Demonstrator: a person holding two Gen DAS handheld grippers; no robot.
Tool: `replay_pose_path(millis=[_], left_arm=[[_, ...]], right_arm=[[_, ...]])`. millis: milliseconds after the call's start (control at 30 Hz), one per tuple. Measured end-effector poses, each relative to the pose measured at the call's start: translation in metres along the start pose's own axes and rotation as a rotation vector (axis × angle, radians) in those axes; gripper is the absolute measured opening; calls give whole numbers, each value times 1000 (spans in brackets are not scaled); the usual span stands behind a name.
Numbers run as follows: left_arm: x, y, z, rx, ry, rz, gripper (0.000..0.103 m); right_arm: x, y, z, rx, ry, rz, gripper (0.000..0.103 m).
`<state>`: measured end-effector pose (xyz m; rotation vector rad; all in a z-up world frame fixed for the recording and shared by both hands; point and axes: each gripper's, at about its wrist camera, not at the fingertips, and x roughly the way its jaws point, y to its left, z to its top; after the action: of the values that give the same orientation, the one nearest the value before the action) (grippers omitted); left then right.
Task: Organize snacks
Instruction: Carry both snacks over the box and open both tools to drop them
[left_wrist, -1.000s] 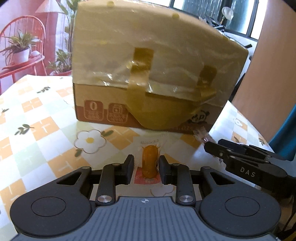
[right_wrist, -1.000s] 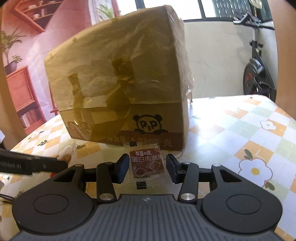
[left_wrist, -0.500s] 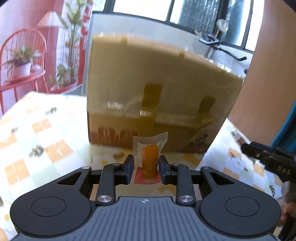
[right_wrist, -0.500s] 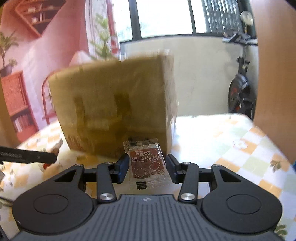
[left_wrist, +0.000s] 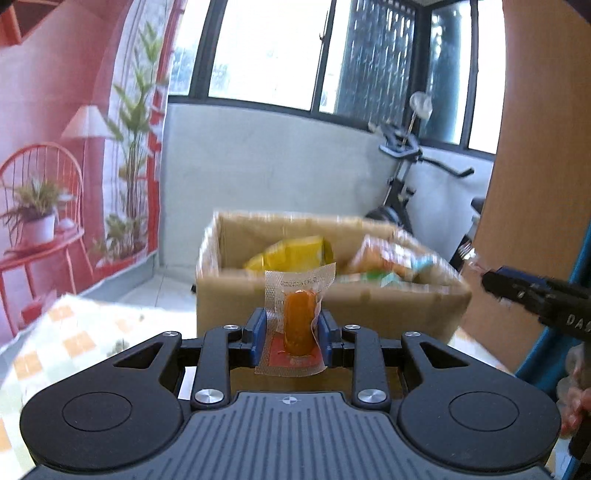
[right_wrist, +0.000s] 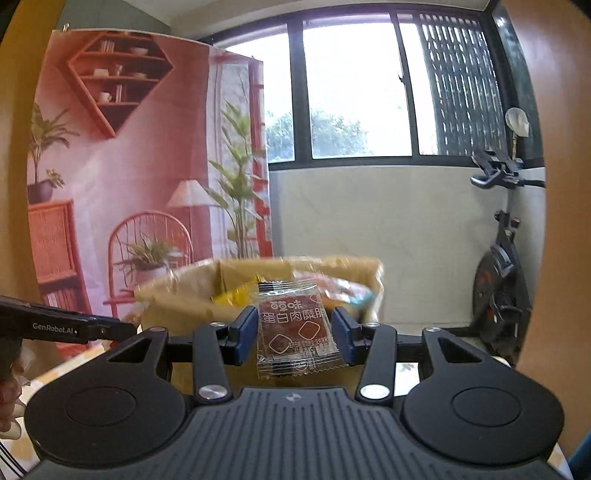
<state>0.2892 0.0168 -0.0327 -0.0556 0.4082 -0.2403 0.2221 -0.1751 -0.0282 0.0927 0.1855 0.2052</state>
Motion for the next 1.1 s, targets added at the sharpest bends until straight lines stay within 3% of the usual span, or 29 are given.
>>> replay_pose_path(millis=[133, 333, 500, 700, 733, 867, 967, 1033, 1100], left_arm=[[8, 5, 30, 10, -43, -11, 32], [46, 6, 56, 18, -20, -51, 33], [82, 19, 58, -33, 51, -69, 33], [99, 32, 51, -33, 90, -33, 36], [99, 33, 51, -28, 98, -27, 40], [96, 36, 53, -4, 100, 1, 72], [89, 36, 58, 1, 99, 45, 84], [83, 36, 61, 3, 103, 69, 87], [75, 36, 64, 4, 98, 72, 88]], right_arm=[[20, -1, 19, 45, -8, 22, 47], [63, -1, 44, 91, 2, 64, 47], [107, 3, 47, 119, 54, 76, 47], [143, 9, 36, 108, 118, 63, 47], [146, 11, 36, 97, 132, 57, 49], [152, 22, 31, 0, 182, 21, 55], [149, 21, 29, 28, 189, 3, 66], [146, 20, 30, 38, 187, -10, 70], [139, 19, 32, 30, 183, -22, 81]])
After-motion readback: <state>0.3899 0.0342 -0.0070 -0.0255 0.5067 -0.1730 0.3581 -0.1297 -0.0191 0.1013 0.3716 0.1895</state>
